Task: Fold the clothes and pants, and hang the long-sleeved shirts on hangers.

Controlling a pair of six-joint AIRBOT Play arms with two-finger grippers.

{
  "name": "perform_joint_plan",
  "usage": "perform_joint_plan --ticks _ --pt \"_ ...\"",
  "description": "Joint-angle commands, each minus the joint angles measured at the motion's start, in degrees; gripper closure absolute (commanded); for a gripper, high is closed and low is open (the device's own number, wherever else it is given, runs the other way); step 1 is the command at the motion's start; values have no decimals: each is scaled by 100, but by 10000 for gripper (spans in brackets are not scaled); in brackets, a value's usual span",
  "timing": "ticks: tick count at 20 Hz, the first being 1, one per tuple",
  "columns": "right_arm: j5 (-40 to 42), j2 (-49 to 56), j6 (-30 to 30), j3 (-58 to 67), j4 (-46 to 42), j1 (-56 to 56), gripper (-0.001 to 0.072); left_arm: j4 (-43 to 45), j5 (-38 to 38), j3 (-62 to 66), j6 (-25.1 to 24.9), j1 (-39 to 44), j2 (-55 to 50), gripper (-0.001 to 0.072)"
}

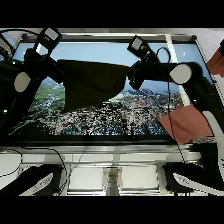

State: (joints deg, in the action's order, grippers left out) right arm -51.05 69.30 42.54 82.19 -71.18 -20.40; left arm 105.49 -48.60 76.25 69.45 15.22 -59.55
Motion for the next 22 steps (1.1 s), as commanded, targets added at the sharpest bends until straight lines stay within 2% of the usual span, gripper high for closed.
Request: perform_joint_plan --ticks 1,5,8,12,14,18,22 --pt "-570 -48 177 575 -286 90 696 249 649 44 83 -103 -85 683" --pt "-636 -48 348 957 -686 90 696 227 953 116 85 -103 -96 683" --pt "-1340 -31 352 970 -699 90 696 26 601 116 85 -103 -109 683" --pt "-3016 -31 575 966 -605 90 696 2 -951 105 83 -105 -109 682" --pt "-3644 -31 793 957 -291 90 695 -208 -1805 94 79 -105 -111 682" --pt "-3812 -33 901 409 844 -15 696 -1196 -2828 -157 -151 -105 -109 682" --pt "-4398 -39 1209 -588 973 -422 696 -1425 -4144 -474 -151 -105 -107 682"
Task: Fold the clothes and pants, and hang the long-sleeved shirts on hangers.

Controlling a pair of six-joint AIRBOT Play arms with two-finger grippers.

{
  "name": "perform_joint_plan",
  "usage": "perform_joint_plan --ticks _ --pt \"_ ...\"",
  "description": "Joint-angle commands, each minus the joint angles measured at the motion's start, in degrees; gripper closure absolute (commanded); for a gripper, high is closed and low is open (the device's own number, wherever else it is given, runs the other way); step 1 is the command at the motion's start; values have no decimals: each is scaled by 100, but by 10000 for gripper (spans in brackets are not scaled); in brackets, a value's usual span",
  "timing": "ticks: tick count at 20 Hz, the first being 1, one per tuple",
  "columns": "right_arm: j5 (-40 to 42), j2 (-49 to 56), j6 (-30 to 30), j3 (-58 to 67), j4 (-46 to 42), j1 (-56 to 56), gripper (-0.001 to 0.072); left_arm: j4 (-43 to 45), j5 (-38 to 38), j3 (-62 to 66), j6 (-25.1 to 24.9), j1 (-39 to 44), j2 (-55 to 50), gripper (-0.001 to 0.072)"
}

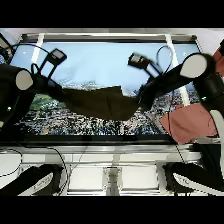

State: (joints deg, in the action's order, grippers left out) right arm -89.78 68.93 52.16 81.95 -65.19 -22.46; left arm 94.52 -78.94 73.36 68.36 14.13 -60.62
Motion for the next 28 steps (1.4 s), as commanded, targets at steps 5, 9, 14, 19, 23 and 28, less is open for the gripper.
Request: perform_joint_plan --ticks 5,9,14,19,23,28 --pt "-986 -11 586 -1099 911 -372 695 -750 -2398 -645 -87 4 4 681" --pt "494 24 568 -1344 682 -372 696 -807 -1318 -1335 590 -37 4 681" --pt "3261 310 586 -1351 474 -372 696 -275 -431 -1663 1751 -457 4 680" --pt "3982 1134 584 -1351 358 -361 695 -87 688 -1665 1759 -935 -2 681" --pt "4708 1563 715 -1349 363 -361 695 -153 1615 -1665 1714 -909 -186 680" --pt "5254 1635 737 -1329 385 -365 694 -151 1816 -1665 1725 -911 -1056 680"
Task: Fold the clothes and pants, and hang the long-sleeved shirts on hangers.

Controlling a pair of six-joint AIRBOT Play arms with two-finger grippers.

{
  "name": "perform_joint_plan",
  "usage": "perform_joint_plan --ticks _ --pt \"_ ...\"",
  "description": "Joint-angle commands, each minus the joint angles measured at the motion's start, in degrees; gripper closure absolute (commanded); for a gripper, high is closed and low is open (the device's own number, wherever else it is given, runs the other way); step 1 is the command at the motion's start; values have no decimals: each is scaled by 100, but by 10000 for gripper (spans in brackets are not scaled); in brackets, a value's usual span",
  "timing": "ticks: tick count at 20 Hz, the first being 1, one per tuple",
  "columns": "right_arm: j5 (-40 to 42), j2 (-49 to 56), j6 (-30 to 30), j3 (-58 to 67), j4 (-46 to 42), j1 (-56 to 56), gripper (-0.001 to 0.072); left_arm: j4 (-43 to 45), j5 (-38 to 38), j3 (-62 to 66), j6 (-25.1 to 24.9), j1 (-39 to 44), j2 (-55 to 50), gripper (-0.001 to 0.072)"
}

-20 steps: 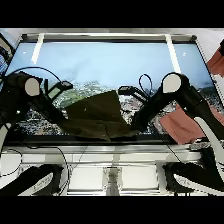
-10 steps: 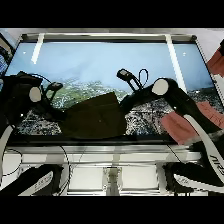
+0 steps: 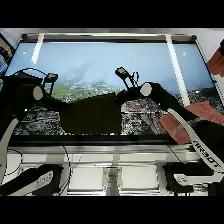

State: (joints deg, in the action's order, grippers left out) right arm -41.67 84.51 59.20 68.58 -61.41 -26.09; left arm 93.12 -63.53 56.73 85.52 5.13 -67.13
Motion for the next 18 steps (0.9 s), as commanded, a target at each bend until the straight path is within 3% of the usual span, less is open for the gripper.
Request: perform_joint_plan --ticks 1,18 --pt "520 81 31 9 7 -2 694 -11 313 -2 72 -11 -570 680" --pt "1292 669 -142 61 -7 0 693 13 1781 -2 149 -11 -846 679"
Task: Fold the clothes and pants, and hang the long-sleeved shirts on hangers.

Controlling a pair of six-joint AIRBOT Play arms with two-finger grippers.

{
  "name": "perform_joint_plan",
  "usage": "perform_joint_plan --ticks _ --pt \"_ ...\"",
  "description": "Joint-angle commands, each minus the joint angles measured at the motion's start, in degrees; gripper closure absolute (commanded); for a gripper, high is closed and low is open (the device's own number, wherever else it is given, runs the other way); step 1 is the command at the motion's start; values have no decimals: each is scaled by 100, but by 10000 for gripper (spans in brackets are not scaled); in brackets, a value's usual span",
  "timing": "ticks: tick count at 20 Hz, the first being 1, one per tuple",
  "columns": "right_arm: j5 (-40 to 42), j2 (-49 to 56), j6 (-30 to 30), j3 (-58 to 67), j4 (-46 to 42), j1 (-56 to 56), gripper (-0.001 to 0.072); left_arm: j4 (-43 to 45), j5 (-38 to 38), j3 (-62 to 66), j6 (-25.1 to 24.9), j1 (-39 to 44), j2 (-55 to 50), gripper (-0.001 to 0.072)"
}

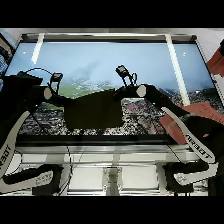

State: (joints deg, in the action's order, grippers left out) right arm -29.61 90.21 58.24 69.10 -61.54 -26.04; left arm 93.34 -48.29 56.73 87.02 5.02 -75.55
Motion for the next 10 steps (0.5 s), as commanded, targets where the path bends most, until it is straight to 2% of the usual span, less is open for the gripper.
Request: perform_joint_plan --ticks 1,3,4,6,7,8,10 --pt "83 138 -46 9 9 -2 691 -9 278 -2 0 0 -7 674" --pt "72 188 -50 26 24 -9 642 -9 278 -2 -2 0 -9 670" --pt "68 186 -50 28 33 -7 565 -9 271 -2 -2 0 -9 670" --pt "70 186 -52 35 31 -7 541 -11 269 -2 0 0 -9 659" --pt "72 186 -59 37 28 -7 523 -11 269 -2 0 0 -9 537" --pt "70 186 -61 37 28 -7 455 -11 269 -2 0 0 -9 465" --pt "59 186 -59 37 31 -7 436 -11 269 -2 0 0 -9 467"
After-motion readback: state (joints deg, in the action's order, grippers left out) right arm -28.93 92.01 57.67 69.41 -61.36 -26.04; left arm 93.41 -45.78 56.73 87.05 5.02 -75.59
